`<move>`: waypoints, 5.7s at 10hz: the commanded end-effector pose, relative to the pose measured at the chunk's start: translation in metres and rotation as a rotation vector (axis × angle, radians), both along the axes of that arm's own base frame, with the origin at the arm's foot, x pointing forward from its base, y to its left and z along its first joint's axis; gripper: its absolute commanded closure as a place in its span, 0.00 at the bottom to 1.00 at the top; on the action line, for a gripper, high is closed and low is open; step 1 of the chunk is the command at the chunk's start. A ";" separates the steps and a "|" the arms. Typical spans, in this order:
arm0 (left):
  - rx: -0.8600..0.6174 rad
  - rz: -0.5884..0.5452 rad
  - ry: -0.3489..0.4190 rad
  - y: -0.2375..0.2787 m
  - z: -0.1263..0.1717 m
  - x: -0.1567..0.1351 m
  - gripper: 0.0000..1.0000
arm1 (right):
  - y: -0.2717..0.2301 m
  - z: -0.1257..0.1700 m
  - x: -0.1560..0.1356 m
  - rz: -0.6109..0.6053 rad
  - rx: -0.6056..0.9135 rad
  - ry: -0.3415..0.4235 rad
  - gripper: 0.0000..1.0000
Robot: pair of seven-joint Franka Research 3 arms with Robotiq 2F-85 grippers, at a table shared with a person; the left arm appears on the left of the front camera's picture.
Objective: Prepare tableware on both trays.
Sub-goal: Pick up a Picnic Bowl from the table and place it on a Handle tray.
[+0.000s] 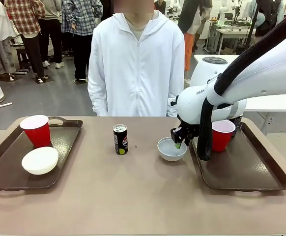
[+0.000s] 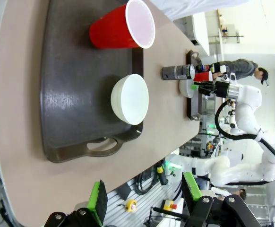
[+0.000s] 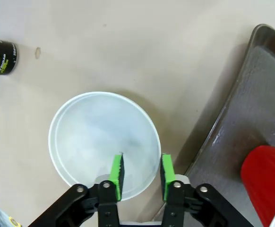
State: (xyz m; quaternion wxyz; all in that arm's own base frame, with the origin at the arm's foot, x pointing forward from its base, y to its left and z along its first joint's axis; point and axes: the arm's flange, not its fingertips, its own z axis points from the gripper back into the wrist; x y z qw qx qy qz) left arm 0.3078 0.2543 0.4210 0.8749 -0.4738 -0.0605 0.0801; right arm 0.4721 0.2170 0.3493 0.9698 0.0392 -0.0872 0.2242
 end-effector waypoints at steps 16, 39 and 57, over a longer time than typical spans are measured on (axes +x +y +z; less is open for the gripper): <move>-0.006 -0.001 -0.011 0.002 0.001 -0.002 0.16 | -0.130 0.110 -0.113 -0.242 0.022 0.095 1.00; -0.006 -0.001 -0.011 0.002 0.001 -0.002 0.16 | -0.196 0.011 -0.075 -0.375 -0.130 0.031 0.15; -0.006 -0.001 -0.011 0.002 0.001 -0.002 0.16 | -0.193 0.175 -0.152 -0.386 0.006 0.167 0.00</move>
